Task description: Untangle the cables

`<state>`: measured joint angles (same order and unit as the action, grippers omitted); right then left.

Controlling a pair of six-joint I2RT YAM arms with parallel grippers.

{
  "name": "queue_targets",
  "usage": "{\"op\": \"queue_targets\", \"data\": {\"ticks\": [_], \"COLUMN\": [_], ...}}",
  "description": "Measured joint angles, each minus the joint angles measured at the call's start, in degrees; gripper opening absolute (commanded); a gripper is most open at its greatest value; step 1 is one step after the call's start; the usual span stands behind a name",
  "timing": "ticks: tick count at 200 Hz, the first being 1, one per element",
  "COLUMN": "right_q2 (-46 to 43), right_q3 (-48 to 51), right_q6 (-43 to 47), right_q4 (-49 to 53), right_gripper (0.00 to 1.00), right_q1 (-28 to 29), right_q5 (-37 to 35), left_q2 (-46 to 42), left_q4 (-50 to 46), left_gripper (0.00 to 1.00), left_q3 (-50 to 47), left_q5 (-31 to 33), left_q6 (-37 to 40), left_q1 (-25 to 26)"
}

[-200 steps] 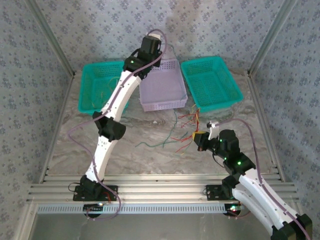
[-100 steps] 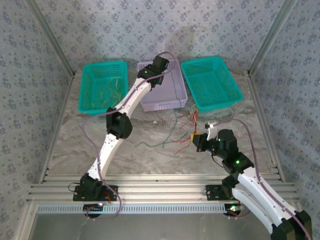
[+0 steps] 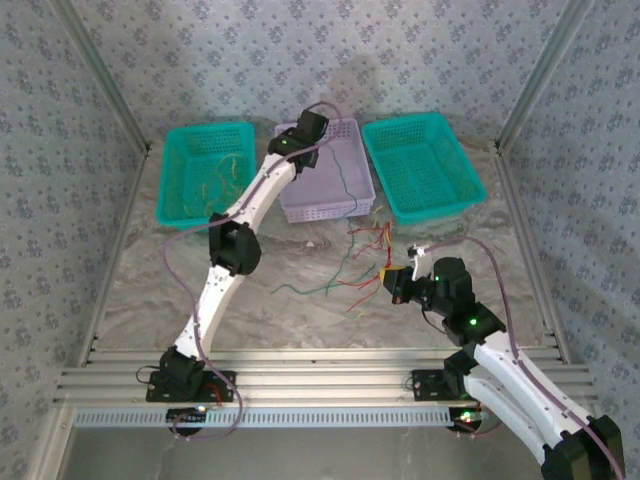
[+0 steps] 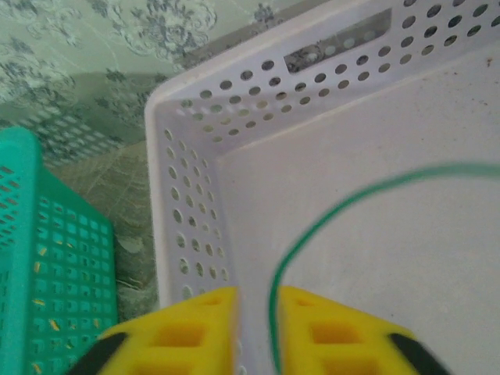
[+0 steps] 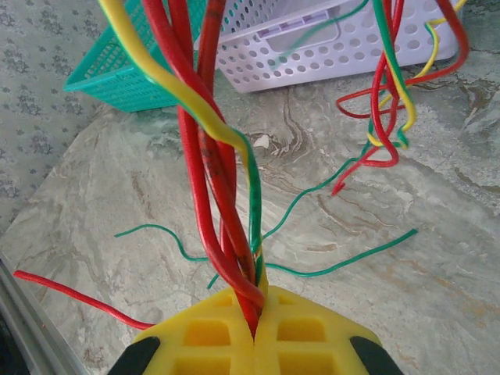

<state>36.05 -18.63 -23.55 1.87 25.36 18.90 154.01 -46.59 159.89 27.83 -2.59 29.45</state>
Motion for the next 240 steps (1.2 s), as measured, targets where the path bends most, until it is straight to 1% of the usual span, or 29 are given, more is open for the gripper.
{"op": "queue_targets", "data": {"ticks": [20,35,56,85,97,117,136,165,178,188,215,240], "right_q2": [0.0,0.02,0.02,0.02,0.02,-0.02,-0.87,-2.67,-2.69,-2.69,-2.71,-3.85], "right_q3": [0.0,0.0,0.0,0.0,0.0,0.0,0.0,-0.61,-0.92,-1.05,-1.4,-2.14], "right_q6": [0.0,0.0,0.0,0.0,0.0,0.0,0.0,-0.33,-0.66,-1.09,-1.84,-2.43], "right_q4": [-0.13,-0.31,-0.37,-0.37,-0.35,-0.31,0.35,3.19,4.02,4.52,6.03,8.46], "right_gripper": [0.0,0.0,0.0,0.0,0.0,0.0,0.0,0.0,0.0,0.0,0.0,0.0], "right_q1": [0.0,0.0,0.0,0.0,0.0,0.0,0.0,-0.11,-0.17,-0.17,-0.42,-0.9], "right_q5": [0.04,0.04,0.04,0.07,0.07,0.04,-0.7,-4.09,-4.83,-5.22,-5.64,-5.73], "left_q2": [1.84,3.28,4.7,4.55,4.04,1.99,-2.05,-11.98,-17.81,-22.82,-36.44,-44.33], "left_q4": [0.04,0.02,-0.33,-1.27,-1.53,-2.54,-4.39,-8.2,-9.4,-9.35,-6.78,-4.2], "left_gripper": [0.36,0.44,0.5,0.67,0.71,0.77,0.8,0.83,0.83,0.85,0.86,0.87], "left_q3": [0.0,0.0,0.0,0.13,0.13,0.13,0.13,-1.33,-5.14,-10.23,-32.15,-50.16], "left_q5": [-0.22,-0.42,-1.11,-3.32,-4.68,-7.82,-11.3,-15.32,-15.87,-15.61,-14.08,-13.66], "left_q6": [-0.07,-0.15,-0.68,-1.57,-2.34,-3.67,-5.64,-9.38,-10.71,-11.58,-14.08,-17.42], "left_q1": [0.0,-0.11,-0.48,-0.85,-0.85,-0.61,-0.09,1.57,2.91,4.44,9.66,14.23]}}
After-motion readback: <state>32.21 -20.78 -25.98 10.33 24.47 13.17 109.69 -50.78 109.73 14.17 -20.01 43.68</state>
